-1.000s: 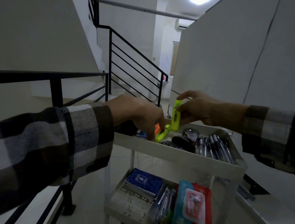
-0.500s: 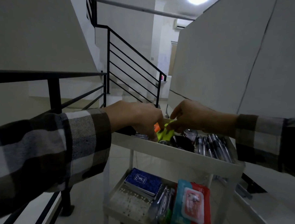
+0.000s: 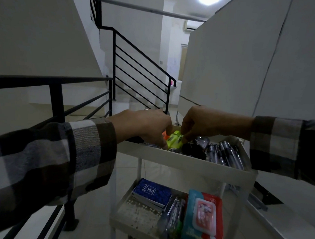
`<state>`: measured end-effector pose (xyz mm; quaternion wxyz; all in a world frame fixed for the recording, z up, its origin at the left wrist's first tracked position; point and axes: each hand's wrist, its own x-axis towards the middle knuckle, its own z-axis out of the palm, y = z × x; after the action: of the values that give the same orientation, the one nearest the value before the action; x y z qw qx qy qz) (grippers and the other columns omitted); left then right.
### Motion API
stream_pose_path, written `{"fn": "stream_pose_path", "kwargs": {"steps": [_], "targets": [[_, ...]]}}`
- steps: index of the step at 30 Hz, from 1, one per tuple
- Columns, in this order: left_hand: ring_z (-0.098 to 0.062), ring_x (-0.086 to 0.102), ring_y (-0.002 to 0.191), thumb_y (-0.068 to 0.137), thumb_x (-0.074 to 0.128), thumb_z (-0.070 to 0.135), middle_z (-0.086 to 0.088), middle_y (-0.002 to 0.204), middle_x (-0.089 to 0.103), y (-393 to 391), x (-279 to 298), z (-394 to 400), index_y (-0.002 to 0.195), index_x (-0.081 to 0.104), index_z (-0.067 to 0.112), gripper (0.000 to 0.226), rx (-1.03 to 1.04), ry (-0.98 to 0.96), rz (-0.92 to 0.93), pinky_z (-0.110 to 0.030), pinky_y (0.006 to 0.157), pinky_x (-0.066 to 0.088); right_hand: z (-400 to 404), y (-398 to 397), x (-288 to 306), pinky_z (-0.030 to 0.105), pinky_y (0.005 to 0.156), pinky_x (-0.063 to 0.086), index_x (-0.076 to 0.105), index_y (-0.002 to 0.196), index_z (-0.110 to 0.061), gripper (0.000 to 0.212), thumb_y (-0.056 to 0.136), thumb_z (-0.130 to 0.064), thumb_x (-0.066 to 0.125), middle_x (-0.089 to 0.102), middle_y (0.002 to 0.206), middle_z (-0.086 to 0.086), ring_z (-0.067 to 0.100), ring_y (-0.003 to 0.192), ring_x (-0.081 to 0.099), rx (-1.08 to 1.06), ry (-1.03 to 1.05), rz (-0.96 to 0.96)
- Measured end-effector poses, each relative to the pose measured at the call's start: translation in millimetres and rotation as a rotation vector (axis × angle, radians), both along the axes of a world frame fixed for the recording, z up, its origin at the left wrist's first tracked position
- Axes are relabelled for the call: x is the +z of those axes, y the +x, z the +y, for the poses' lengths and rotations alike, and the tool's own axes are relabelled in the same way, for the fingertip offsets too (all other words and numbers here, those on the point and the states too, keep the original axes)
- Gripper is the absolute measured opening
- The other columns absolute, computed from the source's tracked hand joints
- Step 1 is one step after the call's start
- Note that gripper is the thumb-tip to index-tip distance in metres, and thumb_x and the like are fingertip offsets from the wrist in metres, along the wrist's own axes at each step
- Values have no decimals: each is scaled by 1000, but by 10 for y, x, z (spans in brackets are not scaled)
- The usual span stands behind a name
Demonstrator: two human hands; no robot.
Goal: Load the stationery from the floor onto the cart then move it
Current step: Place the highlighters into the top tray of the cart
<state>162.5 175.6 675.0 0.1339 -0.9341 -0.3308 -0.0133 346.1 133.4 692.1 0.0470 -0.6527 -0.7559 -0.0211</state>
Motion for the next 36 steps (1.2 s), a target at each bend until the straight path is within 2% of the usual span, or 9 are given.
{"fn": "stream_pose_path", "kwargs": {"steps": [2,4,9,11,15,21,26,30,36], "targets": [[-13,53,92,91,70,50,0,108,59,-3,-7,-2,141,59,22,58,-5,12,-2,-28,79,45,-1,5,-20,15,71,45,80,110,-15,29,86,-32,79,76,107,-4,-2,82,60,0,6,3],[-15,52,93,91,70,52,1,105,56,-8,-14,-6,140,60,23,57,-11,29,0,-29,79,47,-8,1,-43,20,83,48,79,112,-13,26,89,-27,77,76,112,-2,0,85,60,-4,11,-3],[-17,61,97,89,71,54,-4,115,67,-26,-28,-34,137,63,23,58,0,21,-4,-39,91,57,-82,-44,-45,19,89,34,73,127,-16,30,98,-22,66,71,123,0,3,96,51,7,16,-113],[-18,62,102,90,71,52,-5,119,67,-33,-11,-58,139,61,22,59,2,4,-9,-38,94,56,-89,-59,-38,20,89,35,71,129,-18,32,98,-24,66,70,124,0,4,97,49,8,14,-158],[-19,60,111,89,74,46,-6,128,63,-58,40,-83,141,57,17,62,32,-33,-30,-32,94,52,-46,-56,-24,40,106,47,74,125,-22,35,90,-29,76,71,124,-3,11,107,57,-43,51,-154],[-10,56,97,93,72,39,-2,121,64,-139,330,-90,134,63,16,48,10,-20,-268,-27,82,47,-54,-46,-28,51,110,40,74,121,-28,29,92,-26,72,66,124,-8,17,121,53,-68,72,-178],[-10,57,100,92,71,44,-2,122,64,-247,399,-75,133,63,18,48,-11,37,-309,-29,87,51,-96,-123,64,47,104,33,76,115,-30,25,93,-24,65,67,120,-8,19,121,54,-56,199,-195],[-17,56,123,91,67,55,-3,139,60,-364,342,-129,145,54,24,63,-40,102,-296,-41,102,50,-271,-287,163,47,107,34,71,124,-32,30,97,-41,62,66,127,-8,18,123,56,-35,249,-210],[-24,32,150,90,45,75,-3,163,37,-746,172,-498,160,29,34,82,-122,303,-337,-49,122,24,-878,-577,164,49,110,26,54,141,-36,51,98,-62,48,59,142,-5,19,131,53,-56,401,-169]]}}
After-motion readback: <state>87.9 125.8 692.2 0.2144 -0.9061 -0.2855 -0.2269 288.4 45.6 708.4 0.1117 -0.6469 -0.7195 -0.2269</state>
